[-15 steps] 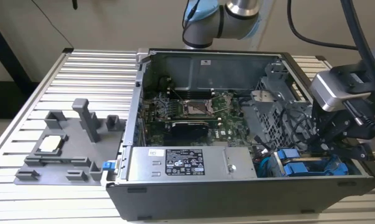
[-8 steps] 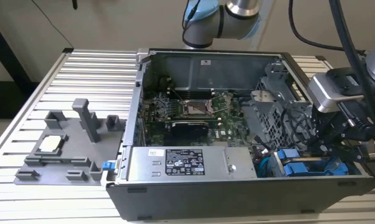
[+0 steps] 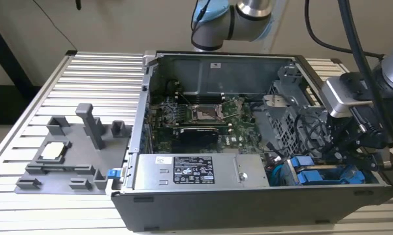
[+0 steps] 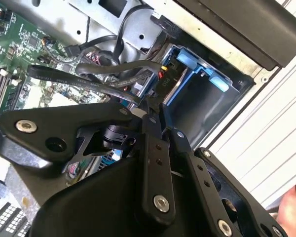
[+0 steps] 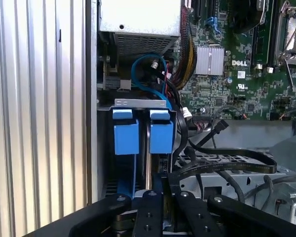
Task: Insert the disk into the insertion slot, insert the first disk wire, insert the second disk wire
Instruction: 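Insert the first disk wire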
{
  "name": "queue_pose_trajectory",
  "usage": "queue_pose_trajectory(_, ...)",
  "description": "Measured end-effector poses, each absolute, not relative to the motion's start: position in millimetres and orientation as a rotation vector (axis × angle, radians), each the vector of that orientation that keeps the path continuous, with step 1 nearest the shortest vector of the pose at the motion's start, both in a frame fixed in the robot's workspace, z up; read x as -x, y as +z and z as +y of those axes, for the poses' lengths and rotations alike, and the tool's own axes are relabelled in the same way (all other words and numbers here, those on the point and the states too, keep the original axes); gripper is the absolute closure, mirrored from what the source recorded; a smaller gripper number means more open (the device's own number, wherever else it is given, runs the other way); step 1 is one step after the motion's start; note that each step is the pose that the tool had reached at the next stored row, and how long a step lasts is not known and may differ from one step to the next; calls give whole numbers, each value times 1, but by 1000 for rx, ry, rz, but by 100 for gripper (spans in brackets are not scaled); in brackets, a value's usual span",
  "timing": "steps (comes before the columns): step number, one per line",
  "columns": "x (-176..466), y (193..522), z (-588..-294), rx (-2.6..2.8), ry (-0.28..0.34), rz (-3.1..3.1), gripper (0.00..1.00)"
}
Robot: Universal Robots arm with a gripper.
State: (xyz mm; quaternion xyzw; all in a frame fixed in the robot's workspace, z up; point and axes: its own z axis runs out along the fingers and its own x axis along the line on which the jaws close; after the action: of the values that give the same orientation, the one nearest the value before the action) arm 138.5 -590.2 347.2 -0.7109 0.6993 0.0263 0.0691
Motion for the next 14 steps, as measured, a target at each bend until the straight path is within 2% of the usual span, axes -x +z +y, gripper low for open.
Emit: queue_pose_trajectory(14,-143,341,-589,2134,86,2100,84)
